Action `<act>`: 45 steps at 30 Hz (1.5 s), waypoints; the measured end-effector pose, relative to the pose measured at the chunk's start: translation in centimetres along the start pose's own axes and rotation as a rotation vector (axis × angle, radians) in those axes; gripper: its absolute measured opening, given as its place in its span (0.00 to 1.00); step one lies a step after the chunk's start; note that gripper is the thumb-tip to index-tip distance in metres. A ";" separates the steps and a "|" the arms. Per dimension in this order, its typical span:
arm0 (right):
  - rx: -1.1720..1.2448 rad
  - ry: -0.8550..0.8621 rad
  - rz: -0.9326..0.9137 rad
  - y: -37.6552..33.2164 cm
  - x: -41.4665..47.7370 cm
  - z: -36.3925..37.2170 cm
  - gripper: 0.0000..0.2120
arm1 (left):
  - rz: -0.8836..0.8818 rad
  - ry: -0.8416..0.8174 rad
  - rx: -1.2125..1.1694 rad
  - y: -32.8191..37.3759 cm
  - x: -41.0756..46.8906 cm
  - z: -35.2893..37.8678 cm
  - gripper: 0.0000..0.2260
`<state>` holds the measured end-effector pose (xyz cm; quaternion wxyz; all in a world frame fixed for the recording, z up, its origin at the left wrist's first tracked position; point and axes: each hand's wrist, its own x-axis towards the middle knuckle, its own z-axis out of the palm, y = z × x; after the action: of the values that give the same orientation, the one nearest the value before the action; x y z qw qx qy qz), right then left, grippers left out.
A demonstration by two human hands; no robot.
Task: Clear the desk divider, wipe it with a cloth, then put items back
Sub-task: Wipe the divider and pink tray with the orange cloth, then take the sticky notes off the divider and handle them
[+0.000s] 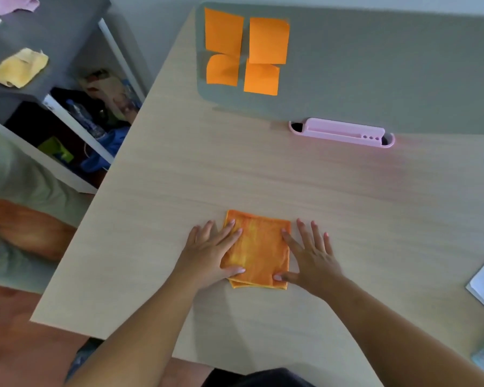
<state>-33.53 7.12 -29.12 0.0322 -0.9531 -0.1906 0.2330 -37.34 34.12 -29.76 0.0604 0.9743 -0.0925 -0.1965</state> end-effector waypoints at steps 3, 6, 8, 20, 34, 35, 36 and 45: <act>-0.010 -0.016 -0.088 -3.3 1.7 -0.3 0.54 | -0.060 -0.015 0.020 -3.3 -1.8 0.1 0.40; -0.034 -0.031 -0.187 -7.2 3.5 -0.3 0.54 | -0.155 -0.019 0.019 -6.8 -4.7 0.5 0.40; -0.066 -0.044 -0.267 -10.1 4.8 -0.3 0.54 | -0.241 -0.015 -0.010 -8.9 -7.2 1.0 0.40; 0.001 -0.085 -0.431 -16.7 7.3 0.6 0.53 | -0.352 0.225 0.014 -12.5 -12.4 1.0 0.30; 1.288 0.089 0.298 -7.8 15.0 -10.2 0.32 | -0.168 0.355 -0.132 -10.0 4.4 -7.8 0.30; 1.345 0.093 0.319 -6.9 15.7 -11.1 0.33 | -0.145 0.351 -0.133 -9.9 5.7 -8.3 0.31; 1.399 0.100 0.323 -6.0 16.6 -12.1 0.34 | -0.131 0.349 -0.137 -9.8 7.2 -9.1 0.32; 1.952 0.207 0.353 -3.6 24.0 -21.1 0.33 | -0.236 0.479 -0.410 -10.8 17.6 -15.7 0.36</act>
<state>-5.52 20.15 -20.18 0.7829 -0.5394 0.2325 0.2050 -13.55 42.34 -23.57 0.2519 0.9643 0.0794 0.0177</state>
